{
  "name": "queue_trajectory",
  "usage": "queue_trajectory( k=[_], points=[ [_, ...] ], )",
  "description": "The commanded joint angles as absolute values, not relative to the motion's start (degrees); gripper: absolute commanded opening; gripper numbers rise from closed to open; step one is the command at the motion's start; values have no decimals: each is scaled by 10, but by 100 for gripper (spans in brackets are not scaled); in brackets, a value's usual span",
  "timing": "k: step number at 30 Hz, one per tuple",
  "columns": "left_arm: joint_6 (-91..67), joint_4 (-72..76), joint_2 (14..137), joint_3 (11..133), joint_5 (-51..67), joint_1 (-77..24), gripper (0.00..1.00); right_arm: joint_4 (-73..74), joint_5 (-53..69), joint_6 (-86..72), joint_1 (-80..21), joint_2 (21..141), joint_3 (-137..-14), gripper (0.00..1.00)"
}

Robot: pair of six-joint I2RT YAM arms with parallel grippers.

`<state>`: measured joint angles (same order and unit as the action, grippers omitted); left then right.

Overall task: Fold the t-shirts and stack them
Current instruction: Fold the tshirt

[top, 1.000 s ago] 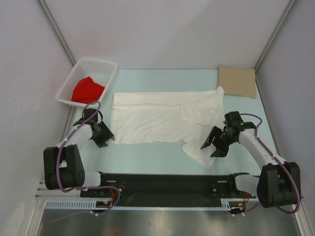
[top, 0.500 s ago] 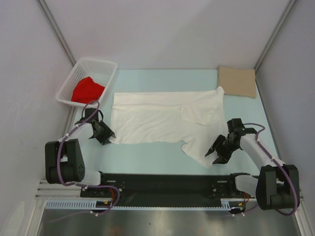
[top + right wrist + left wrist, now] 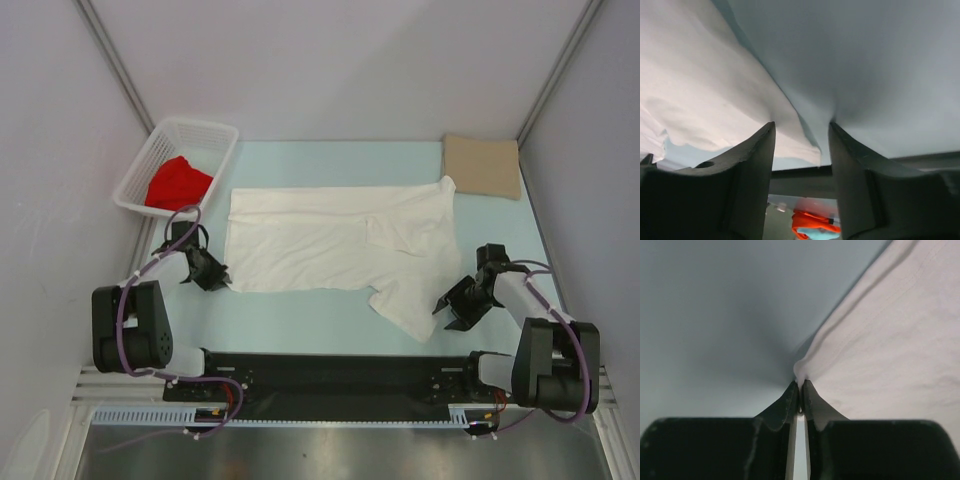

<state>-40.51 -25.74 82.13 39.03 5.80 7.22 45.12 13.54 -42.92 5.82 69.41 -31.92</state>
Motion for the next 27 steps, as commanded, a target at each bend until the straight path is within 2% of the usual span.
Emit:
queue_trajectory(
  k=[1,4,11,20,26,27],
  points=[
    [-390,-261,853,367,26,80,12,358,141,-410,69,726,-317,50],
    [-385,-262,855,371,34,84,8,357,162,-402,69,740,-311,43],
    [-385,-265,852,377,47,85,5,406,132,-424,69,675,-286,43],
    [-382,-266,855,381,47,85,4,381,139,-426,76,690,-268,41],
    [-381,-268,855,382,47,85,3,347,155,-425,79,726,-279,34],
    [-382,-268,853,383,47,84,1,341,156,-422,79,737,-280,28]
  ],
)
